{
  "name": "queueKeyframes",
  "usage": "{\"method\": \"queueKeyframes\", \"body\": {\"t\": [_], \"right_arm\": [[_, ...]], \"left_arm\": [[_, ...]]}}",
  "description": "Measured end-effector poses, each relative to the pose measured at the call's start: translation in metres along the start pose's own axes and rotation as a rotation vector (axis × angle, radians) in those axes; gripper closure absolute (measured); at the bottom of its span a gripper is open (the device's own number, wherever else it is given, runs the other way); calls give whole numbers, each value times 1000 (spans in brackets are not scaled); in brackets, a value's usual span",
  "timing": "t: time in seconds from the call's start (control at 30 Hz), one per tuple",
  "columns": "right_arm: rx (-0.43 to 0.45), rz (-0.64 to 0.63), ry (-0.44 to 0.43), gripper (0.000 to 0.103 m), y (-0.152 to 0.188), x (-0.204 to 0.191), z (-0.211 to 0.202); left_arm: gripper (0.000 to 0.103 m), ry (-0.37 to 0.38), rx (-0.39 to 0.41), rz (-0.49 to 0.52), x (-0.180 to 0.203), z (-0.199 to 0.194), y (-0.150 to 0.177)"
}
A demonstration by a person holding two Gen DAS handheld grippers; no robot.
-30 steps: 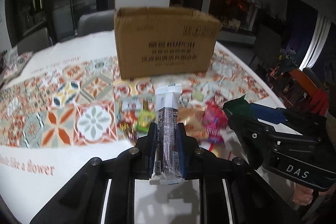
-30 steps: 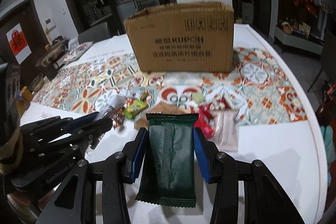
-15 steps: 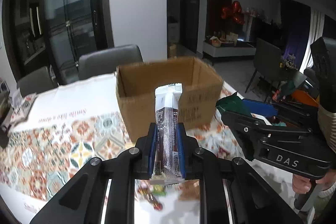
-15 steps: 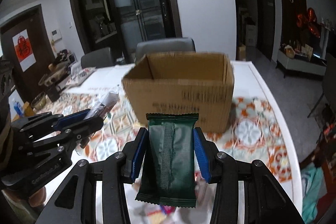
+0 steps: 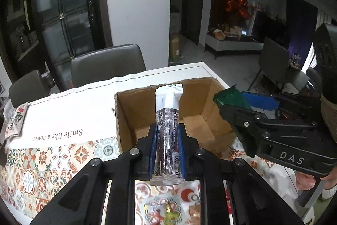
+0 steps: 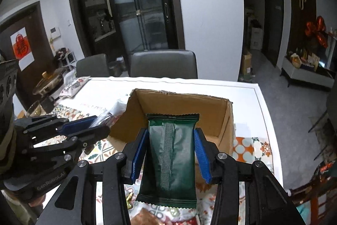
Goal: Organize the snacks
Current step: 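Carry both bars over the cardboard box and open both tools to drop them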
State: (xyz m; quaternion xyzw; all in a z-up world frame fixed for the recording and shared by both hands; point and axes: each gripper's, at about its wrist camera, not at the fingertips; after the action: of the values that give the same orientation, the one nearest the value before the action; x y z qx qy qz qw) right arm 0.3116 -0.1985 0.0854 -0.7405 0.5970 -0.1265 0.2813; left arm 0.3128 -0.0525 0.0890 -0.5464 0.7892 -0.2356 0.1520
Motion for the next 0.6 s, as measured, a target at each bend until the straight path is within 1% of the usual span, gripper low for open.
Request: {"method": "queueKeyframes", "body": {"t": [0.17,0.23,0.27,0.3,0.33,0.37,0.4,0.43,0.6], "right_arm": [[-48,42,-2,58,-20,18,30],[-50,52,8,58,-24,22,39],[-51,53,8,58,-27,23,43],[-57,48,5,57,-28,24,47],[-66,44,13,55,-30,24,51],[-68,52,29,48,-30,25,53],[-63,56,38,40,-28,25,54],[-58,59,44,37,-26,25,54],[-36,37,56,36,-6,17,42]], "left_arm": [[84,-8,-22,-30,-10,25,-20],[83,-2,-30,-42,-14,33,-26],[80,-8,-34,-48,-15,37,-29],[70,-26,-30,-55,-17,39,-29],[64,-52,-20,-63,-18,39,-28],[53,-64,-13,-66,-23,39,-27],[49,-80,-1,-67,-23,37,-24],[48,-96,2,-68,-24,34,-21],[32,-157,16,-45,-16,14,6]]}}
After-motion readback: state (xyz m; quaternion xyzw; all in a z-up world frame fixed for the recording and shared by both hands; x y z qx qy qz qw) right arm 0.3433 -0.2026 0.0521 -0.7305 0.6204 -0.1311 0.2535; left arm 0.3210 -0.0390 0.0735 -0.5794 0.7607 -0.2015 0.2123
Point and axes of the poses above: each gripper's, at about its wrist camera, not at the fingertips, and z roughly the way its jaws point, x to its right, y to its underside, and after that the axes turned 13 degrees about -x, right-handed
